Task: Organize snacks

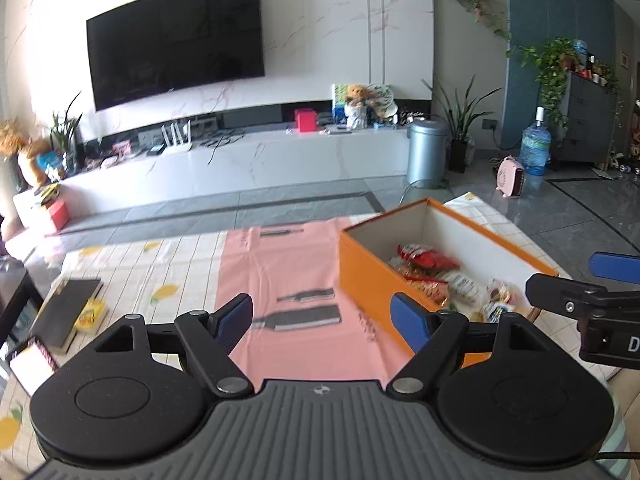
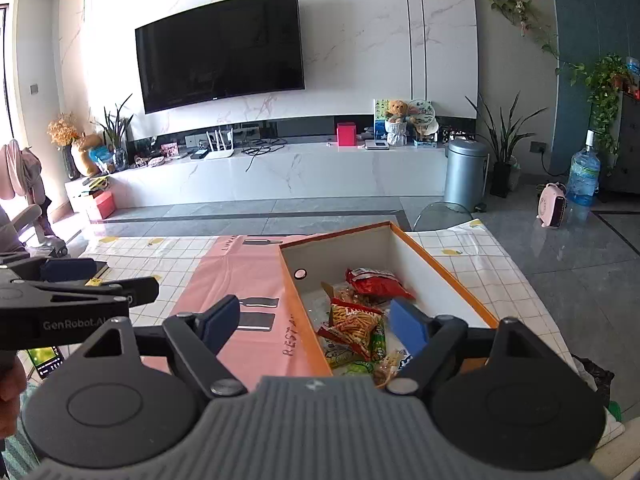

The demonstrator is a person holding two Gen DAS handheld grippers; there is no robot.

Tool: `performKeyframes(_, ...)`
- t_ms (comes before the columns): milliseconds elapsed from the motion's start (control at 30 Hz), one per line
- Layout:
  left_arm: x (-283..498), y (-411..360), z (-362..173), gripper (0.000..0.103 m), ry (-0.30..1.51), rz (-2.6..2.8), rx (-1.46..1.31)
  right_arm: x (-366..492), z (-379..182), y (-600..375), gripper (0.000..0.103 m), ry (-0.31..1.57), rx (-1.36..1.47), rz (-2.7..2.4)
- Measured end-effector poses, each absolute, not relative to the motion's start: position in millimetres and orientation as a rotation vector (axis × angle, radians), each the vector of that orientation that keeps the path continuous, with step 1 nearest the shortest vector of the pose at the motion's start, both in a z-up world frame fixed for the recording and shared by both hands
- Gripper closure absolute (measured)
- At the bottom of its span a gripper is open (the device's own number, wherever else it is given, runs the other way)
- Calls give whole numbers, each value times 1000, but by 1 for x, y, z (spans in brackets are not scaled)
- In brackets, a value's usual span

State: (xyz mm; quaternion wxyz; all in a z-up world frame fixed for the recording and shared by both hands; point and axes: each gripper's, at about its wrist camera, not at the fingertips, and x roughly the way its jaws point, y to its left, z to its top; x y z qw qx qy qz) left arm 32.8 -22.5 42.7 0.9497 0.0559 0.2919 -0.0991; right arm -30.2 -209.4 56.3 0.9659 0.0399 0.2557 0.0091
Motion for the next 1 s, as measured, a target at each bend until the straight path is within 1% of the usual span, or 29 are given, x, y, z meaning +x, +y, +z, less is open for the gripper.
performKeyframes(200, 22, -5, 23, 11, 645, -187, 100, -45, 29, -188, 19, 518, 64, 1)
performKeyframes(500, 9, 13, -2, 11, 699, -183, 65, -62, 8, -171, 19, 509, 45, -37)
performKeyframes(767, -2, 19, -13, 11, 720, -171, 82, -71, -10, -165, 17, 521, 47, -88)
performKeyframes(1000, -3, 21, -11, 11, 713, -165, 78, -69, -10, -162, 16, 531, 43, -78)
